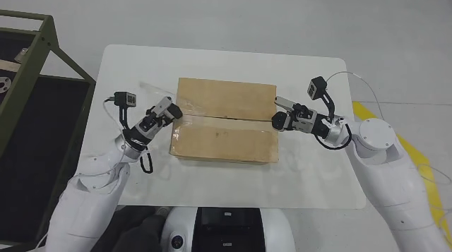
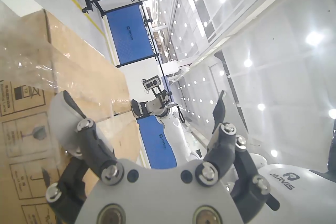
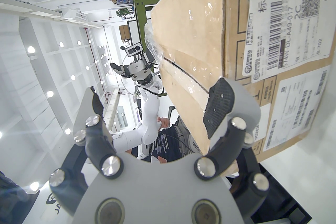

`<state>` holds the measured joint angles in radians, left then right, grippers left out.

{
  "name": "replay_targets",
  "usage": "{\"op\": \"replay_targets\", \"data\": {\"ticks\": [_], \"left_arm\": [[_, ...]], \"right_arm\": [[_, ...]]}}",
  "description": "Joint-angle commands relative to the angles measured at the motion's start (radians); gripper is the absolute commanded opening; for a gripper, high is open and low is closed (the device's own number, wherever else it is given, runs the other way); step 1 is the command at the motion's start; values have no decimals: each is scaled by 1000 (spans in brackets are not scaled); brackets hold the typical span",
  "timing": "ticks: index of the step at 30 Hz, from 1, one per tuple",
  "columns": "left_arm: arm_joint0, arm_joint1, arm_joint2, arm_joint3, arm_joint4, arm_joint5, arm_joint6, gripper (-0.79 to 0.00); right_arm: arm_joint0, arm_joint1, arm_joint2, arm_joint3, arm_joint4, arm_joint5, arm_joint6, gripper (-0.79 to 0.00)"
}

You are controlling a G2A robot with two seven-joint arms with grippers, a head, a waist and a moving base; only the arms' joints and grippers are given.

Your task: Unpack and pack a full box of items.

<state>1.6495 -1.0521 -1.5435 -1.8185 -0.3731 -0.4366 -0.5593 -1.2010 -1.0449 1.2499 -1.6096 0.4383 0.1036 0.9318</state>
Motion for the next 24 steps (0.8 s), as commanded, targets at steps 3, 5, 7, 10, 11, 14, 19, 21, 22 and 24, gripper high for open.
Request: {"op": "replay_targets", "data": {"ticks": [3,5,7,10,11,14,19,21,22,24], "left_arm": [[3,-1,8,-7,25,-4,-14,0],[7,-1,13,-11,39,-4,-24,0],[10,-1,16,-12,54,-4,-29,0],[13,-2,21,-14,71,-3,-33,0],[13,-2,24,-14,73,-2,-34,0],[10,-3,32,-21,73,1,-36,0],[5,-5,45,-40,76,4,-42,0],[7,-6,39,-43,66,-3,-33,0],[9,-6,32,-43,60,-9,-27,0],[19,-5,8,-42,31,-20,-20,0]], "right_arm": [[0,0,0,0,0,0,0,0],[0,0,0,0,0,0,0,0],[0,0,0,0,0,0,0,0],[0,0,0,0,0,0,0,0],[0,0,0,0,0,0,0,0],[0,0,0,0,0,0,0,0],[0,0,0,0,0,0,0,0],[0,0,0,0,0,0,0,0],[0,0,0,0,0,0,0,0],[0,0,0,0,0,0,0,0]]}}
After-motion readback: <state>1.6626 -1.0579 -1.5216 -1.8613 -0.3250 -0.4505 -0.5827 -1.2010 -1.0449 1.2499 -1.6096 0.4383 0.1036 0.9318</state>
